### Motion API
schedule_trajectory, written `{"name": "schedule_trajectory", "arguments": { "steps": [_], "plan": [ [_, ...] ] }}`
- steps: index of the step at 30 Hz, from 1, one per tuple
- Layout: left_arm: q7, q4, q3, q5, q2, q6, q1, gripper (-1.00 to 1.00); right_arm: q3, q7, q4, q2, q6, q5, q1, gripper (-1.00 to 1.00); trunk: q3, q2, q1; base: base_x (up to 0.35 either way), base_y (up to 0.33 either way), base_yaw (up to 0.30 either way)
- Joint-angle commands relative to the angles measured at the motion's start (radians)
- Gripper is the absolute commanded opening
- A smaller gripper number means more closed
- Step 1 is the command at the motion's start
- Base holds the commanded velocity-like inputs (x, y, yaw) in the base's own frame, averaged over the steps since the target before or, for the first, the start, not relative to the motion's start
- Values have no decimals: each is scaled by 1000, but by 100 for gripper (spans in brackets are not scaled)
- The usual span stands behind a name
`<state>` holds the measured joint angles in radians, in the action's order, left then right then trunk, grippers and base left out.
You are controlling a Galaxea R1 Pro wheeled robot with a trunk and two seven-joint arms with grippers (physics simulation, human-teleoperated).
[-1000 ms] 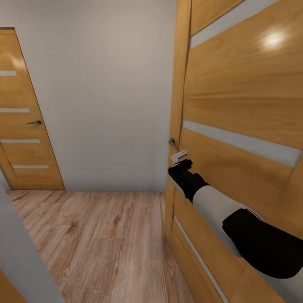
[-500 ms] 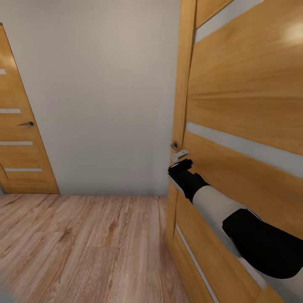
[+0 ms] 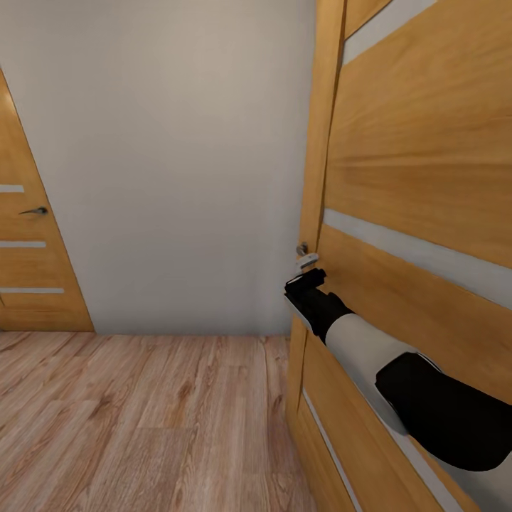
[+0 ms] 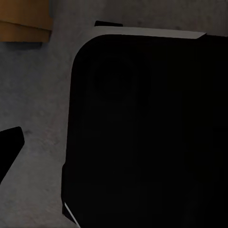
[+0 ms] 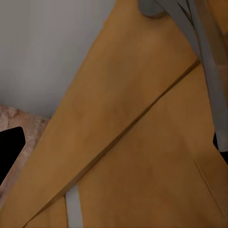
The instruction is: Move the two storage containers from the living room to the garage. In the garage, place one container on the floor and stack the other container on top of it (either order is fine).
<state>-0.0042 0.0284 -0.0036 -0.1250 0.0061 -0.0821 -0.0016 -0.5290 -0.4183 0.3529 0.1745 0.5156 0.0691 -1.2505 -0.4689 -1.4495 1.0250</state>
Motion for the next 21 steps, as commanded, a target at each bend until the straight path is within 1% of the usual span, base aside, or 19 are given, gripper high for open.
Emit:
{"name": "schedule_trajectory", "arguments": {
  "steps": [1, 11, 12, 16, 18, 21],
  "plan": [
    [0, 0, -1, -9, 0, -2, 0, 100, -4, -9, -1, 0, 9, 1, -1, 100, -1, -1, 0, 3, -1, 0],
    [0, 0, -1, -9, 0, -2, 0, 100, -5, -44, -3, 0, 9, 8, -1, 100, -1, -1, 0, 0, 0, 0],
    [0, 1, -1, -9, 0, -2, 0, 100, -4, -44, -3, -9, 9, 9, -1, 100, -1, -1, 0, 0, 0, 0],
    [0, 1, -1, -8, 0, -2, 0, 100, -3, -44, -3, -65, 8, 12, -1, 100, -1, -1, 0, 0, 0, 0],
    [0, 0, -1, -8, 0, -2, 0, 100, -3, -44, -4, -78, 8, 12, -1, 100, -1, -1, 0, 0, 0, 0],
    [0, 0, -1, -9, 0, -2, 0, 100, -3, -43, -18, -85, 7, 12, -1, 100, -1, -1, 0, 0, 0, 0]
  ]
}}
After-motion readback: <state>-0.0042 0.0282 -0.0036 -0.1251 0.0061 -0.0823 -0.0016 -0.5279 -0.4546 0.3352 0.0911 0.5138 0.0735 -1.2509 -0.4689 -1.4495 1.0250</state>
